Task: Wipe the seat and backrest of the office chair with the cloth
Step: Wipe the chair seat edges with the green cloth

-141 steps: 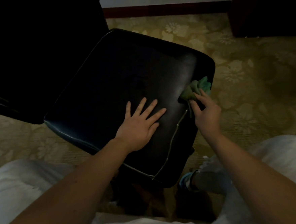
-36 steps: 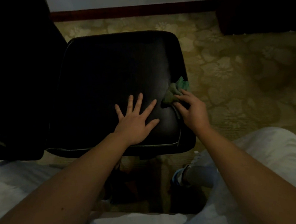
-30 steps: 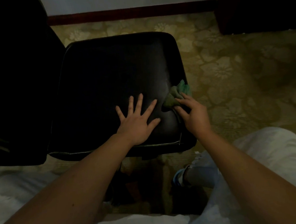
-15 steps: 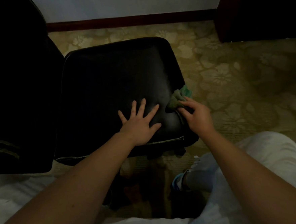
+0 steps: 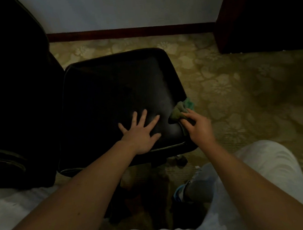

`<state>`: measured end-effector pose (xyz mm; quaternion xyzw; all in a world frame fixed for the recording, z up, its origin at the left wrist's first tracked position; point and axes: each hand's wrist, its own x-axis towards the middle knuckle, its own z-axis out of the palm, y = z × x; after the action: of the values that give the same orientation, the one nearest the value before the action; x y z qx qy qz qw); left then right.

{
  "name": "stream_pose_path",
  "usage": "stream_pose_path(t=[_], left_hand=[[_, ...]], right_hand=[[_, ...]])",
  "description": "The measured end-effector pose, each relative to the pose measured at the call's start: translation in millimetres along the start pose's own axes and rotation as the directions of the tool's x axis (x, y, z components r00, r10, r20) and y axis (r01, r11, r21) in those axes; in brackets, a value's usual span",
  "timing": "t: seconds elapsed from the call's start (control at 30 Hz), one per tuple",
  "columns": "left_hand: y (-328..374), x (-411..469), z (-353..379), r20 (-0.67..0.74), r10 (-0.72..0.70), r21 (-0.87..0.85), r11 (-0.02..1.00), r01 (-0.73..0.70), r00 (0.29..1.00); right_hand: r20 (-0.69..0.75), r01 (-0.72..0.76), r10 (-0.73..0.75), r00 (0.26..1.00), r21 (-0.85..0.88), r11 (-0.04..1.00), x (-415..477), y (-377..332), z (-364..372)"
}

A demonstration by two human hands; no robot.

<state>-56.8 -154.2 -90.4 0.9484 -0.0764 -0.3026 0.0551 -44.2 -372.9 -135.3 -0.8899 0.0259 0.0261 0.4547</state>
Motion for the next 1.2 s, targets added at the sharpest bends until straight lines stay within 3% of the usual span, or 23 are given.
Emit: stream_pose_path(t=[0.27,0.53,0.67,1.07,1.2], left_hand=[[-4,2,6,-0.011,0.006,-0.034,0.999,-0.006,1.0],[-3,7,3,0.015,0.006,-0.052,0.999,-0.005,1.0],[-4,6,4,0.018,0.002,-0.057,0.998,-0.001,1.0],[-8,1,7,-0.015,0.021,-0.049,0.999,-0.022,1.0],[-10,0,9,-0.013,0.026,-0.05,0.998,-0.027,1.0]], right_hand=[[0.069,0.008,-0.007,0.998,-0.02,1.0,-16,6,-6],[0.024,-0.048,0.048,0.999,0.006,0.999,-6,3,-2],[-0.067,-0.107,0.112,0.991,0.068,0.992,-36,0,10],[-0.098,-0.043,0.045,0.994,0.024,0.999,-45,-6,10],[0.015,0.015,-0.014,1.0,-0.076,0.997,-64,-6,5]])
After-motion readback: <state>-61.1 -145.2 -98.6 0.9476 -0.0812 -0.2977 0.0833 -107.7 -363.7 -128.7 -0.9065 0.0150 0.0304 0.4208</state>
